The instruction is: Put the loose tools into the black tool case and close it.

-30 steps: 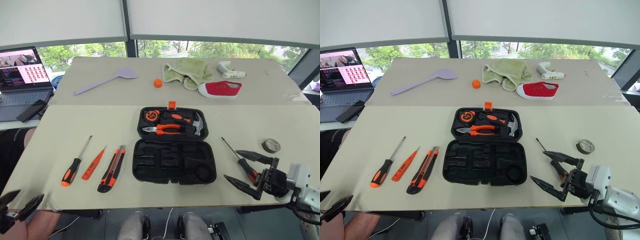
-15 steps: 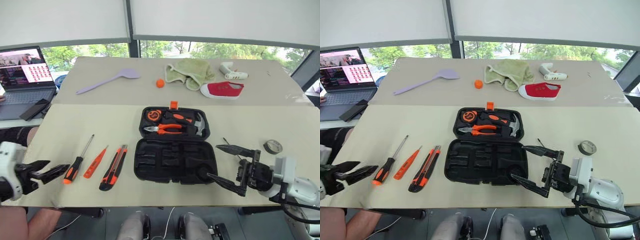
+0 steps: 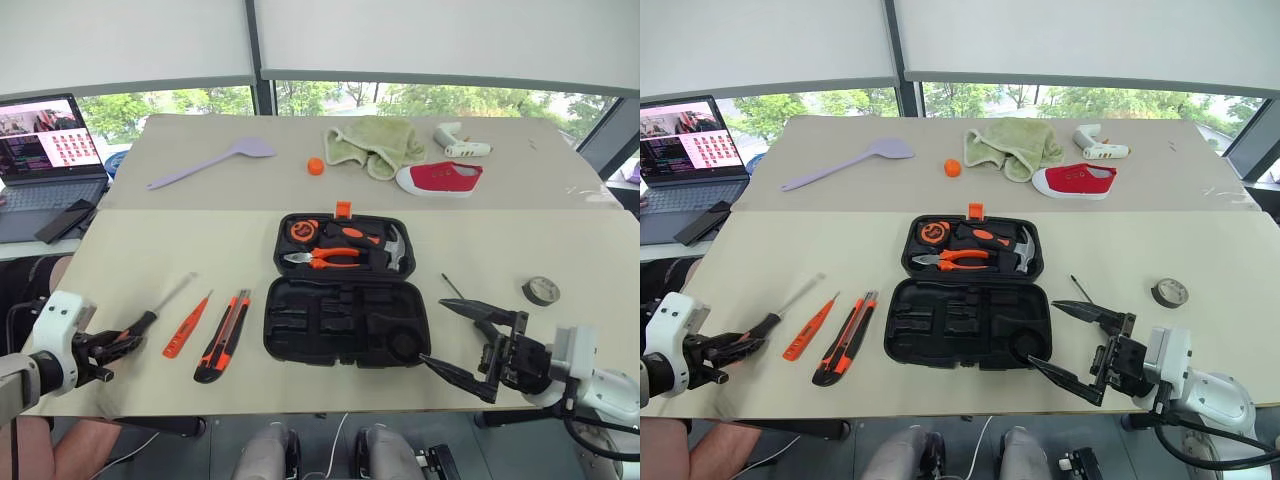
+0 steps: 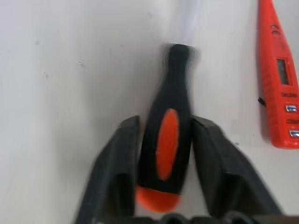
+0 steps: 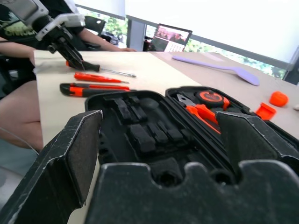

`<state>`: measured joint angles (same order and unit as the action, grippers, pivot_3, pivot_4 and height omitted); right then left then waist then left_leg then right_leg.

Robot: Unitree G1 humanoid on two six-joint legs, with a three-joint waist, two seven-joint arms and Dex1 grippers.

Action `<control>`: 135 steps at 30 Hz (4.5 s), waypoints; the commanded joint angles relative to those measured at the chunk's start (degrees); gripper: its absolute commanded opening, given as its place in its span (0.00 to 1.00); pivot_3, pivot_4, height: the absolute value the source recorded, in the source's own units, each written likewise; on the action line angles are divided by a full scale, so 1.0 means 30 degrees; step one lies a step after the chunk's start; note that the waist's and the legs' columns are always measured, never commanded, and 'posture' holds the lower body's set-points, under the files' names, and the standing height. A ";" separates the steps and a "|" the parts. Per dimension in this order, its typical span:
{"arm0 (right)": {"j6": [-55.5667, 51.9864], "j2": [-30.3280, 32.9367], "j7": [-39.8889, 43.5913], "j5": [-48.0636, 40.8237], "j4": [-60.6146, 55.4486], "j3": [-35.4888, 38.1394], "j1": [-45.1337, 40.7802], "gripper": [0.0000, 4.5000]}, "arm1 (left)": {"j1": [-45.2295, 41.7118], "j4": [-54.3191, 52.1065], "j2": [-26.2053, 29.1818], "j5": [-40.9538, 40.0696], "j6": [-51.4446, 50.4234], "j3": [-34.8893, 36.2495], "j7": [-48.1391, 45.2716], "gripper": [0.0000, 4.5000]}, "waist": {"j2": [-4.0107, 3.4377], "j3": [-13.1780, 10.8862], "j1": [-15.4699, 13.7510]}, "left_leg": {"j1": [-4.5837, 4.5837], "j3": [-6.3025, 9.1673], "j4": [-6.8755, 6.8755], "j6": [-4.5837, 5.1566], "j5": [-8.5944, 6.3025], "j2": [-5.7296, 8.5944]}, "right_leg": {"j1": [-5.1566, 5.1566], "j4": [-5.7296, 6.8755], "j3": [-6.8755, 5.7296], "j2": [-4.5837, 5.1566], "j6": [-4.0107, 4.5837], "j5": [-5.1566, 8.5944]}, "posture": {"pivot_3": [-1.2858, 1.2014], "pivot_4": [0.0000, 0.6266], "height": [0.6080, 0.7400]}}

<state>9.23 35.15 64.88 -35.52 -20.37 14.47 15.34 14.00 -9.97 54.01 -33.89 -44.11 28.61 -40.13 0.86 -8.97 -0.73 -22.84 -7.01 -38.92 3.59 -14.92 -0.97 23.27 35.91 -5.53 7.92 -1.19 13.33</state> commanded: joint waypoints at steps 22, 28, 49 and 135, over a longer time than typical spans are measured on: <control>-0.0531 -0.0129 -0.3271 0.0317 -0.2048 0.5619 0.3958 1.00 | -1.9362 0.5787 -0.6026 1.1038 1.0957 -1.7767 -0.9815 0.19 | -0.0008 -0.0022 0.0013 | -0.0120 -0.0026 -0.0138 0.0289 0.0139 0.0011 | -0.0001 0.0000 0.0076 -0.0174 -0.0067 -0.0036 | 0.52 0.24 1.00; -0.0892 -0.0683 -0.4374 0.0633 -0.3400 0.5363 0.4686 1.00 | -1.9460 0.6215 -0.6273 1.2291 1.1093 -1.7889 -0.9573 0.19 | -0.0009 -0.0023 -0.0102 | -0.0152 0.0005 -0.0179 0.0399 0.0072 0.0016 | -0.0004 -0.0003 0.0072 -0.0139 -0.0072 -0.0036 | 0.52 0.24 1.00; -0.2536 -0.0551 -0.5205 0.0462 -0.4270 0.4132 0.3602 1.00 | -1.7770 0.6409 -0.9212 0.9878 1.1955 -1.4605 -0.7424 0.30 | -0.0013 -0.0022 -0.0445 | -0.0186 0.0042 -0.0313 0.0497 0.0010 0.0012 | -0.0021 0.0042 0.0064 -0.0126 -0.0089 -0.0045 | 0.52 0.24 1.00; -1.6486 0.8626 -0.0026 0.5914 -0.0257 -0.8786 -1.4843 0.23 | -0.3020 0.0292 -0.5034 -0.0958 1.3691 -0.4364 -1.2042 1.00 | -0.0139 0.0019 0.0346 | -0.0235 0.0093 -0.0286 0.0477 -0.0059 -0.0049 | 0.0091 -0.0021 0.0043 -0.0117 -0.0034 0.0015 | 0.52 0.24 1.00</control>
<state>-38.91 61.96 63.04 -21.16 -21.72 -6.51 -25.00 4.50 -8.51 38.39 -36.79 -4.46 13.72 -76.04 0.45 -8.91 0.31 -23.66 -6.73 -39.78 4.83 -14.98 -1.10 23.85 35.85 -5.41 7.64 -1.28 13.37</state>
